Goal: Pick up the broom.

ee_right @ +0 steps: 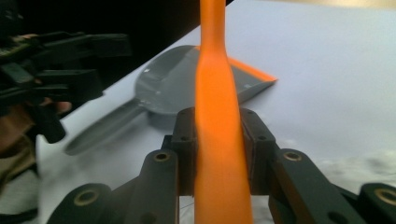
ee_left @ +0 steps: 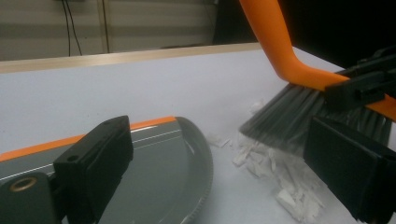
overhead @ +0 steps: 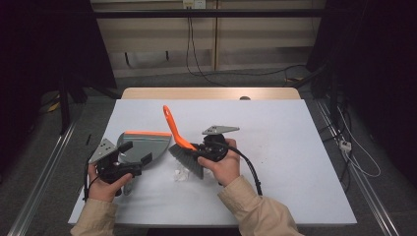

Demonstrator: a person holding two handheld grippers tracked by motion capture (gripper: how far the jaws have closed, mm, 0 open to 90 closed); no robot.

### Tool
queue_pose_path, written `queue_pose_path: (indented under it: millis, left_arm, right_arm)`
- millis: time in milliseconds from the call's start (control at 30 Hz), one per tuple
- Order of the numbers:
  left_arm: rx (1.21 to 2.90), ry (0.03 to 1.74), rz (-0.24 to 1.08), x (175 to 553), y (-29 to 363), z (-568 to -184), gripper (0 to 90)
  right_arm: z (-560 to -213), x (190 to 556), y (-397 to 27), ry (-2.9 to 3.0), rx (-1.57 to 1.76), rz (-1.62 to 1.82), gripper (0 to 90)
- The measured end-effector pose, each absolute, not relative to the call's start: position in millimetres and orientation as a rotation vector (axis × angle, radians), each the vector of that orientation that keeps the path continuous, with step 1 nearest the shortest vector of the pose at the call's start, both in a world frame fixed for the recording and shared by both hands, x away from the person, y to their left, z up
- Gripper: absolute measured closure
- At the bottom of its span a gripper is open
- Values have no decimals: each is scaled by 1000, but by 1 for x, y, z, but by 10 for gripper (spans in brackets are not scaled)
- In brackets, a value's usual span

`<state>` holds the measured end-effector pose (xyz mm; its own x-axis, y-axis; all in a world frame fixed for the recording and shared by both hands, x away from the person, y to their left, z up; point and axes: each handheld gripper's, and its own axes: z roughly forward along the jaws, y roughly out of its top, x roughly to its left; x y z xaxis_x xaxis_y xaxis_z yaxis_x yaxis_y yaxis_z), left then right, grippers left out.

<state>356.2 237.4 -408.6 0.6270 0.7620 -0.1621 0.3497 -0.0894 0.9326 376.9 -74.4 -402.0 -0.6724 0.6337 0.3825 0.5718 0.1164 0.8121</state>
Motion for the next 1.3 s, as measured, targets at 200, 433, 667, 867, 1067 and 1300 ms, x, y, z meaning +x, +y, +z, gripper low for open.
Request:
queue_pose_path:
  millis: [200, 433, 667, 867, 1067, 1300]
  left_arm:
    - [1689, 926, 451, 356, 239, -409, 82]
    - [1688, 929, 452, 355, 239, -409, 82]
    - [1687, 927, 455, 354, 240, -409, 82]
    - [1694, 924, 459, 354, 239, -408, 83]
    - [1700, 916, 457, 354, 237, -408, 83]
    - [1701, 917, 458, 355, 236, -408, 83]
  right_arm:
    - [-414, 368, -60, 2353, 1306, 1677, 715]
    - [-431, 364, -46, 2451, 1338, 1548, 715]
    - [-431, 372, -62, 2406, 1394, 1453, 713]
    - [-429, 379, -81, 2358, 1427, 1404, 713]
    - [-426, 382, -103, 2290, 1454, 1376, 715]
    - [-410, 377, -112, 2237, 1432, 1466, 715]
